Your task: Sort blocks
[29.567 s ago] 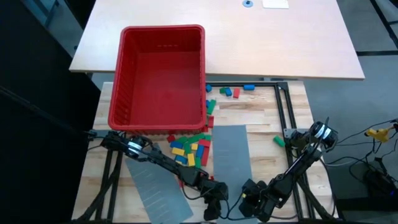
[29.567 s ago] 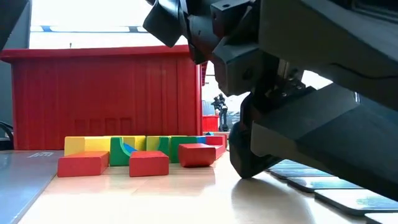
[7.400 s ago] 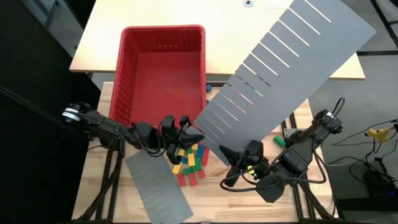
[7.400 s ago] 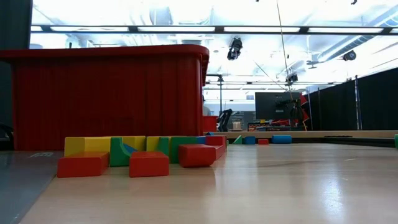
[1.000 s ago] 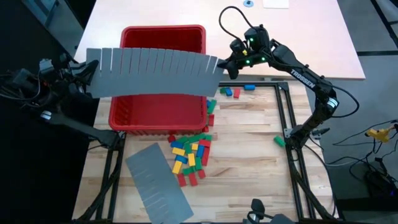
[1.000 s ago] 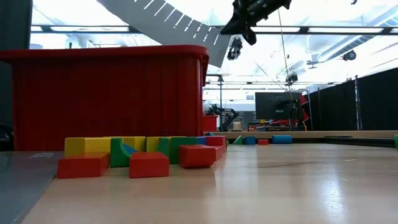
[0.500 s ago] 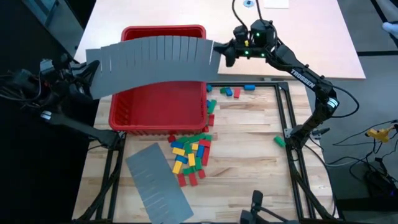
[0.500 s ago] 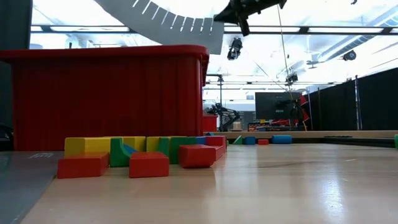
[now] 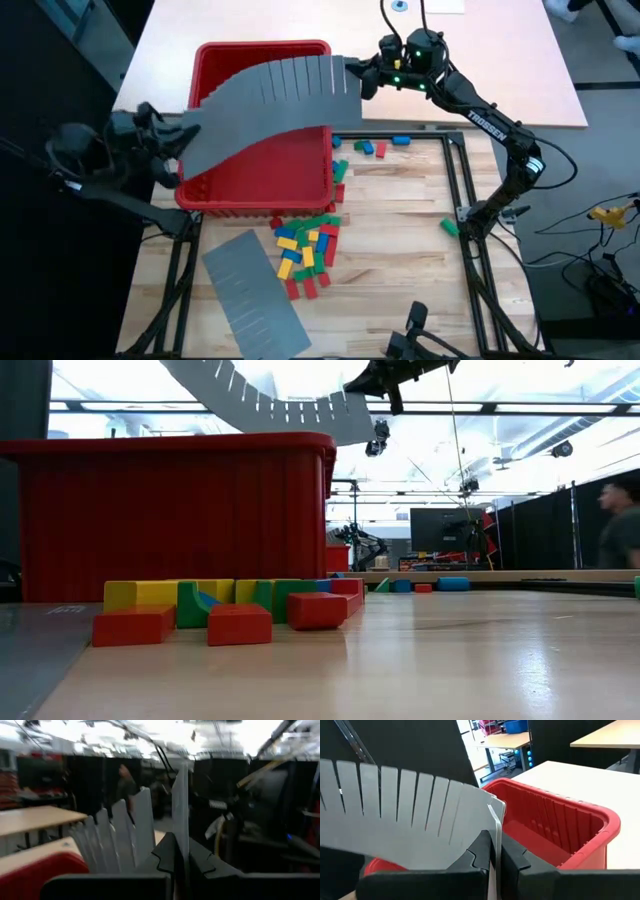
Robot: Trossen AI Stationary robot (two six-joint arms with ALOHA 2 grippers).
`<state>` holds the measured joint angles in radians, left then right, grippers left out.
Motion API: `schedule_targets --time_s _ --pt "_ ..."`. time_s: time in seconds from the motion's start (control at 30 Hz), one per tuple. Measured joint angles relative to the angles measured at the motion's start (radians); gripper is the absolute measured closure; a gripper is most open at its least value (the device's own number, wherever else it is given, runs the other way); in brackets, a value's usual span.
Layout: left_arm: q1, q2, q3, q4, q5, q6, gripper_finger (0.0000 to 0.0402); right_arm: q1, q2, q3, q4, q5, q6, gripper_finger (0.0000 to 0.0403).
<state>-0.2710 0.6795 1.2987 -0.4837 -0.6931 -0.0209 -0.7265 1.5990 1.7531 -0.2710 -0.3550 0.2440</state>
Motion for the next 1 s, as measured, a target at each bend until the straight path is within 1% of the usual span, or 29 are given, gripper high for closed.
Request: schedule_targets --time_s 0.17,0.23,0.33,0.4,0.5,0.63,0.77,0.87,1.0 --pt "0.000 0.022 -0.001 -0.051 -0.001 -0.047 0.0401 0.000 0.000 0.000 0.000 -0.002 0.003 0.0403" --pt "0.000 0.022 -0.001 -0.051 -0.042 -0.047 0.0401 0.000 0.000 0.000 -0.002 -0.004 0.007 0.0403" --pt "0.000 0.011 -0.001 -0.056 -0.137 -0.045 0.0401 0.000 0.000 0.000 -0.023 -0.024 0.010 0.0403" --pt "0.000 -0.003 -0.002 -0.057 -0.198 -0.038 0.0401 0.000 0.000 0.000 -0.050 -0.054 0.013 0.0403" --pt "0.000 -0.027 -0.002 -0.061 -0.248 -0.030 0.0401 0.000 -0.002 0.001 -0.123 -0.122 0.014 0.0403" --pt "0.000 -0.060 -0.002 -0.087 -0.250 -0.082 0.0401 0.002 -0.002 0.001 -0.271 -0.181 -0.003 0.0402" --pt "0.000 -0.091 -0.002 -0.170 -0.247 -0.188 0.0401 0.003 -0.002 0.001 -0.389 -0.203 -0.040 0.0402" --pt "0.000 -0.106 -0.002 -0.244 -0.253 -0.253 0.0401 0.007 -0.002 0.001 -0.410 -0.204 -0.055 0.0402" --pt "0.000 -0.118 -0.002 -0.301 -0.321 -0.270 0.0401 0.008 -0.002 0.001 -0.392 -0.224 -0.066 0.0402"
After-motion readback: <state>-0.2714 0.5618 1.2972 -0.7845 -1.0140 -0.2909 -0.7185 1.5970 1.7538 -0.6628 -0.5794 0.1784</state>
